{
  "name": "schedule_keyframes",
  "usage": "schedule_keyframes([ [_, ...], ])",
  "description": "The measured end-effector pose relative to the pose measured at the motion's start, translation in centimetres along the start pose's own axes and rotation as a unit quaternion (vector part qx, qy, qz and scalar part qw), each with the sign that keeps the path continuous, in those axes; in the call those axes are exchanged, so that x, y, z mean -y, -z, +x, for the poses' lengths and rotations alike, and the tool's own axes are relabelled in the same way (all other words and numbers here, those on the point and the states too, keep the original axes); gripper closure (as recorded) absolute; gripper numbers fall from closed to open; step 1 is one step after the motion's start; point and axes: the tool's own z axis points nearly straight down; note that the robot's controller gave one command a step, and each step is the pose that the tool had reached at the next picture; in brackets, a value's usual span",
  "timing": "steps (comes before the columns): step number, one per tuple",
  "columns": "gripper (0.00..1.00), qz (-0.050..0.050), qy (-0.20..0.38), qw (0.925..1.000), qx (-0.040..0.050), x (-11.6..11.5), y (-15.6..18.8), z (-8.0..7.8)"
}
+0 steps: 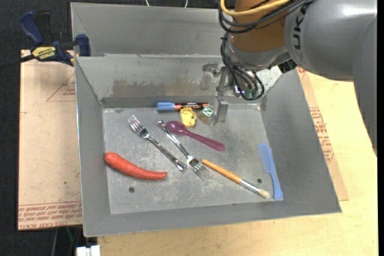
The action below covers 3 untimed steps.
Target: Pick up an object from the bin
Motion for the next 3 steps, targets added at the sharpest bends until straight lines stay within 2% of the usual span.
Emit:
schedule_keyframes([
  [1, 0.00, 0.000, -0.001, 1.0000, 0.0042, 0.0, 0.5, -0.2],
  [2, 0.00, -0.001, -0.062, 0.9981, -0.0015, -1.2, -12.4, -0.2],
  [3, 0.00, -0.001, -0.011, 0.9998, 0.0144, -2.3, -7.1, -0.8],
])
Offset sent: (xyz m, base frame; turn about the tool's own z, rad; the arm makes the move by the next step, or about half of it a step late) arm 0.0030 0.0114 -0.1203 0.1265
